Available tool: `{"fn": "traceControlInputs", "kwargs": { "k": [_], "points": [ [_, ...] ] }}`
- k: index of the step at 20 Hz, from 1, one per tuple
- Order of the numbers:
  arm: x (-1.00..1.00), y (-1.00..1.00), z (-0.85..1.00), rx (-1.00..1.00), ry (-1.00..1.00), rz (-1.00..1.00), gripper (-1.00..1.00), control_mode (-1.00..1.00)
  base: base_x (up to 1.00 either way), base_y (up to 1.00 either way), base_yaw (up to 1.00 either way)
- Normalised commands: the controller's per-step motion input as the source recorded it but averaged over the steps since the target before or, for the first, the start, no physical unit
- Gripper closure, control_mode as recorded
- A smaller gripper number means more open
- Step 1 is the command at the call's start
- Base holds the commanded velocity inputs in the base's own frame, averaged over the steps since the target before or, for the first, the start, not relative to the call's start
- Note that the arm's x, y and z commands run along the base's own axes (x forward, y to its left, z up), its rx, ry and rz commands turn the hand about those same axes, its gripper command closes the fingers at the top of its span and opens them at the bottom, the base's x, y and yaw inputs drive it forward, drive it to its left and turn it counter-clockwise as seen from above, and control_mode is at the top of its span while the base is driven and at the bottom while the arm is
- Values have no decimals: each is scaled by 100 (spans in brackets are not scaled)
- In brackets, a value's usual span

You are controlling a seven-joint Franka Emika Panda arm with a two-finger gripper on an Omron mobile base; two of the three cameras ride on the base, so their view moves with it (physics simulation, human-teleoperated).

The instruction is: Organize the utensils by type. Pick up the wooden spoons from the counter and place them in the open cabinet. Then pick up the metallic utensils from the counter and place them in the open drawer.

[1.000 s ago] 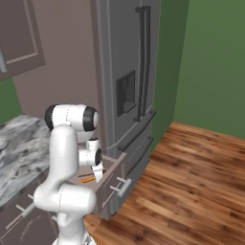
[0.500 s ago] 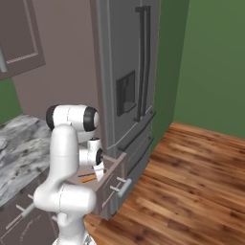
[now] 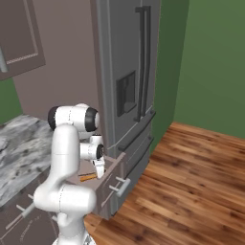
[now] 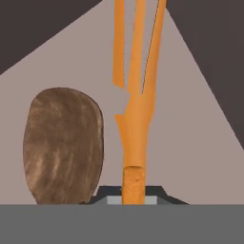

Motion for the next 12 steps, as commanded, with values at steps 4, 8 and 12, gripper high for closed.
{"fn": "traceControlInputs", "kwargs": {
  "k": [4, 8, 12],
  "points": [
    [5, -5, -35, 3, 27, 0, -100, -100, 0, 0, 0],
    [-1, -12, -19, 3, 11, 0, -100, -100, 0, 0, 0],
    [-11, -7, 12, 7, 0, 0, -100, -100, 0, 0, 0]
  ]
}}
